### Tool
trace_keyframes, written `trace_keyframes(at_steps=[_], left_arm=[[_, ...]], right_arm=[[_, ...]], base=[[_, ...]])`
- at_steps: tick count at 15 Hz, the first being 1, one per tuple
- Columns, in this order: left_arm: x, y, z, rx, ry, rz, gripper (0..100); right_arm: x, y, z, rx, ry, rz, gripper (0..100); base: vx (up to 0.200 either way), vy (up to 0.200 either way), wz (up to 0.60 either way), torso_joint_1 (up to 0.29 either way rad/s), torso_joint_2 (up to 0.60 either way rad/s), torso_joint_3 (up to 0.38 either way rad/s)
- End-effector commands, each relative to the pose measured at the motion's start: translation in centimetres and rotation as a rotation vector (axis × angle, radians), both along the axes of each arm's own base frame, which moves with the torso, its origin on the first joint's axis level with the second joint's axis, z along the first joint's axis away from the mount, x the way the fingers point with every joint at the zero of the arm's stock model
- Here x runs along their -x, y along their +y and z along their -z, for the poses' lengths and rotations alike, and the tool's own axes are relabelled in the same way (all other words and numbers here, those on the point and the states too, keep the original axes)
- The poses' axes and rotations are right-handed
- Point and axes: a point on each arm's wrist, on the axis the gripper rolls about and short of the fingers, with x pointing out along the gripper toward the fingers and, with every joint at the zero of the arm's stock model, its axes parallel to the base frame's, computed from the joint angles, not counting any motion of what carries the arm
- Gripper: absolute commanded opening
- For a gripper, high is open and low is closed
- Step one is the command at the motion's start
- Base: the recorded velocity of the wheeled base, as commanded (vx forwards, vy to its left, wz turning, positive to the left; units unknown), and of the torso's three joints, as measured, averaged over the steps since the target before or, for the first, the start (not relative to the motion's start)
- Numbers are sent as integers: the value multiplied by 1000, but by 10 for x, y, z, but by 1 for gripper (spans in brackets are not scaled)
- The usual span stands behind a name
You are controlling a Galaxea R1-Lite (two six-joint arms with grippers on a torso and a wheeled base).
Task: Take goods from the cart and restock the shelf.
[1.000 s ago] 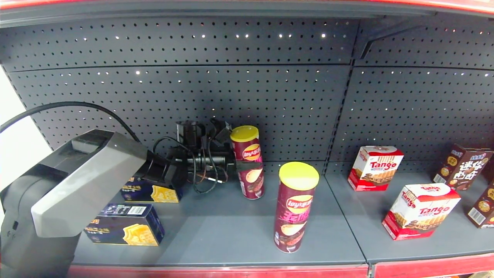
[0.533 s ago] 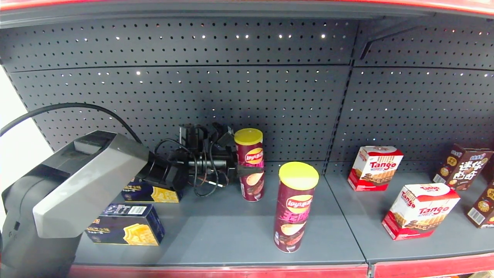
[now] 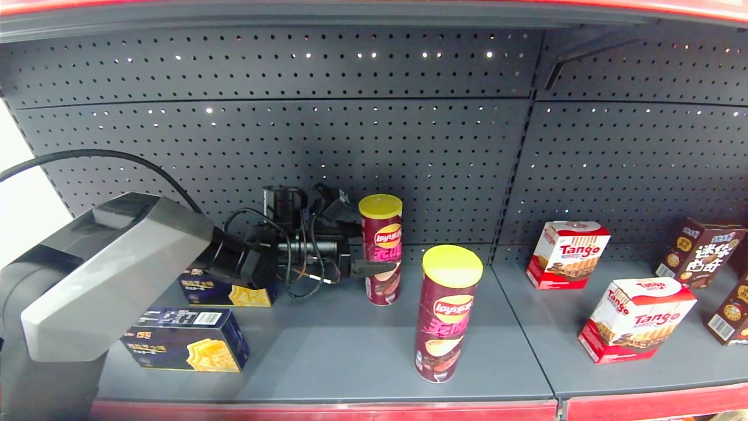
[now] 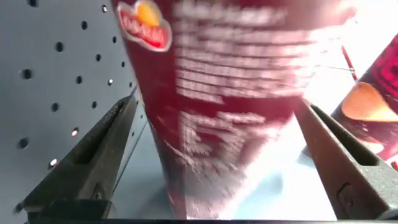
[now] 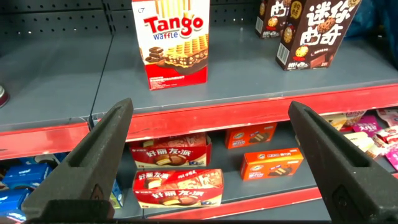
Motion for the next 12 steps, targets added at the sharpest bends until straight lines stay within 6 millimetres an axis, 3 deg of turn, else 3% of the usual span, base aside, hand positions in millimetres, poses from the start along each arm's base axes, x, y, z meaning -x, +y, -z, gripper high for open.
trace_keyframes(at_steps=[1, 7, 12], left_arm=[[12, 17, -20, -1, -29, -27, 100], [45, 41, -65, 11, -86, -68, 100], [104, 75, -125, 6, -169, -297, 100]], right_arm=[[0, 0, 0, 0, 2, 0, 100], [0, 0, 0, 0, 2, 0, 100], [0, 0, 0, 0, 2, 0, 100]], base=[[0, 0, 0, 0, 0, 0], [0, 0, 0, 0, 0, 0], [0, 0, 0, 0, 0, 0]])
